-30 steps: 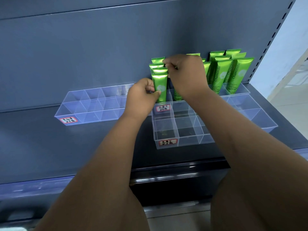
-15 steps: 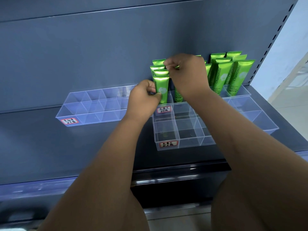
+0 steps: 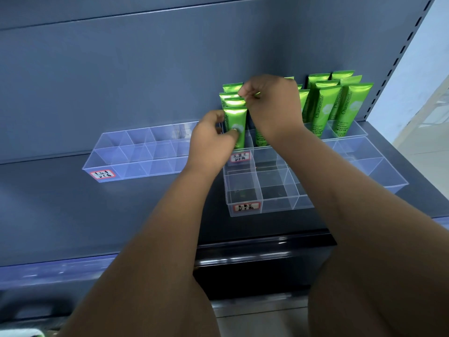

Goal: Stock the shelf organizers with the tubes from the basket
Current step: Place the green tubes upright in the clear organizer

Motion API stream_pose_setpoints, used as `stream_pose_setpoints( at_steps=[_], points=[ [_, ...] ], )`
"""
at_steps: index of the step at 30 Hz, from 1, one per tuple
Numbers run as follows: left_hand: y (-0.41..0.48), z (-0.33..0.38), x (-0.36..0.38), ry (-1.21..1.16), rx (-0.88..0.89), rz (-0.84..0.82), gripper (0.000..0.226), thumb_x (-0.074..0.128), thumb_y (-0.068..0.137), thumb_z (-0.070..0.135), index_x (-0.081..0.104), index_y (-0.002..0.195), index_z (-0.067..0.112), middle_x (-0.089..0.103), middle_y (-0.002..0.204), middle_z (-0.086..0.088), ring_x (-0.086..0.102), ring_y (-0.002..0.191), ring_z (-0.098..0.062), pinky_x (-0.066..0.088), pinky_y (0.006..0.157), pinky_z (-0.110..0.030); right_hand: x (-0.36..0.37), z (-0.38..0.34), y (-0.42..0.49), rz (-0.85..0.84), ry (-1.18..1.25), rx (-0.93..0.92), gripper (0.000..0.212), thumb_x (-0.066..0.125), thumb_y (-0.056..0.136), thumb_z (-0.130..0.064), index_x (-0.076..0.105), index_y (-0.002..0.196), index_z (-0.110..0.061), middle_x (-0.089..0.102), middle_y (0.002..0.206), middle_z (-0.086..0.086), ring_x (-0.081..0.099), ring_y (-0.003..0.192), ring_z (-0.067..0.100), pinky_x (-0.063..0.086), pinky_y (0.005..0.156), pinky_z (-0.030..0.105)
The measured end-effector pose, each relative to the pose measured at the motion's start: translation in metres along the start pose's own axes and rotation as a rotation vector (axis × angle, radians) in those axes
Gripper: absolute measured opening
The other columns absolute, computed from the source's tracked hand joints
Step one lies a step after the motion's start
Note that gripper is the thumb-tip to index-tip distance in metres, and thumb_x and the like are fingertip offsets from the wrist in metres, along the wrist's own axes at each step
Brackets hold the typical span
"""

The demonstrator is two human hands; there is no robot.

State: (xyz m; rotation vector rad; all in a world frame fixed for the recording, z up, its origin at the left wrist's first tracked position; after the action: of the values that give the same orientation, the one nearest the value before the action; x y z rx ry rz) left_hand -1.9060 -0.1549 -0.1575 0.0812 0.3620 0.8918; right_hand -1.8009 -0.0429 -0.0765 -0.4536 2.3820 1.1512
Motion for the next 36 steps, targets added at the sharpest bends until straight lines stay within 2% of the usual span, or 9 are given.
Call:
stream_pose_setpoints(
  at_steps=[8, 17, 20, 22, 24, 26, 36],
  points=[
    [-0.0004, -0.0004, 0.0017, 0.002, -0.002, -0.008, 0.024, 0.073, 0.088, 0.017, 0.063, 0.105, 0.030, 0.072, 0.106, 0.008, 0.068, 0.100, -0.011, 0.059, 0.091, -0.042, 0.0000, 0.0012, -0.0004, 0.006, 0.007, -0.016, 0.029, 0.057, 0.080, 0.001, 0.080, 0.089, -0.016, 0.077, 0.084, -0.001, 0.069, 0.078, 0.015, 0.055, 0.073, 0.034],
    [-0.0001, 0.0001, 0.0000, 0.087, 0.042, 0.023, 0.025, 0.075, 0.090, 0.019, 0.062, 0.111, 0.022, 0.071, 0.108, 0.005, 0.069, 0.098, -0.017, 0.059, 0.089, -0.043, -0.0005, 0.0017, -0.0012, 0.013, 0.029, -0.015, 0.027, 0.059, 0.080, 0.001, 0.080, 0.087, -0.016, 0.076, 0.082, -0.002, 0.070, 0.077, 0.014, 0.056, 0.073, 0.035],
    [-0.0001, 0.0013, -0.0017, 0.118, 0.052, 0.040, 0.021, 0.075, 0.090, 0.019, 0.061, 0.106, 0.023, 0.069, 0.103, 0.005, 0.068, 0.093, -0.016, 0.059, 0.085, -0.039, -0.0032, 0.0004, -0.0028, 0.029, 0.065, -0.023, 0.026, 0.060, 0.079, 0.002, 0.080, 0.086, -0.014, 0.076, 0.081, -0.001, 0.070, 0.076, 0.014, 0.056, 0.072, 0.035],
    [-0.0004, 0.0030, -0.0024, 0.149, 0.067, 0.050, 0.016, 0.075, 0.091, 0.019, 0.060, 0.095, 0.023, 0.067, 0.092, 0.007, 0.066, 0.086, -0.014, 0.058, 0.080, -0.034, -0.0038, -0.0007, -0.0043, 0.035, 0.066, -0.030, 0.027, 0.058, 0.079, 0.002, 0.079, 0.085, -0.014, 0.076, 0.081, -0.001, 0.070, 0.076, 0.015, 0.056, 0.071, 0.035],
    [-0.0022, 0.0059, -0.0023, 0.187, 0.088, 0.058, 0.024, 0.074, 0.092, 0.020, 0.054, 0.081, 0.028, 0.062, 0.082, 0.012, 0.062, 0.078, -0.010, 0.052, 0.072, -0.027, -0.0031, -0.0009, -0.0051, 0.035, 0.059, -0.033, 0.028, 0.057, 0.078, 0.002, 0.079, 0.084, -0.015, 0.076, 0.080, -0.001, 0.070, 0.076, 0.016, 0.055, 0.070, 0.036],
    [-0.0038, 0.0071, -0.0015, 0.209, 0.095, 0.057, 0.032, 0.073, 0.092, 0.019, 0.048, 0.076, 0.030, 0.059, 0.078, 0.013, 0.058, 0.072, -0.006, 0.047, 0.066, -0.021, -0.0022, -0.0012, -0.0053, 0.032, 0.046, -0.041, 0.028, 0.057, 0.078, 0.001, 0.079, 0.084, -0.015, 0.076, 0.080, -0.001, 0.070, 0.076, 0.017, 0.055, 0.069, 0.037],
    [-0.0030, 0.0057, -0.0030, 0.194, 0.066, 0.060, 0.034, 0.075, 0.091, 0.018, 0.046, 0.074, 0.027, 0.056, 0.075, 0.011, 0.055, 0.070, -0.009, 0.046, 0.068, -0.025, -0.0030, 0.0003, -0.0054, 0.034, 0.009, -0.063, 0.028, 0.055, 0.076, 0.000, 0.077, 0.080, -0.017, 0.075, 0.077, -0.002, 0.066, 0.070, 0.019, 0.052, 0.066, 0.038]
  ],
)
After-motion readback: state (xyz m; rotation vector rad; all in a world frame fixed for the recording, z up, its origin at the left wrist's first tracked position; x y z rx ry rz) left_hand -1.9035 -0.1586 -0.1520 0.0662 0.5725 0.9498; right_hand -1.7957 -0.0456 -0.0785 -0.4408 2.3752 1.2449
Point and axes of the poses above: each hand's wrist, its own y-axis towards the middle knuckle, its own x-axis out of the palm, z = x × y, the point moved 9 cm from there along y, towards the middle knuckle
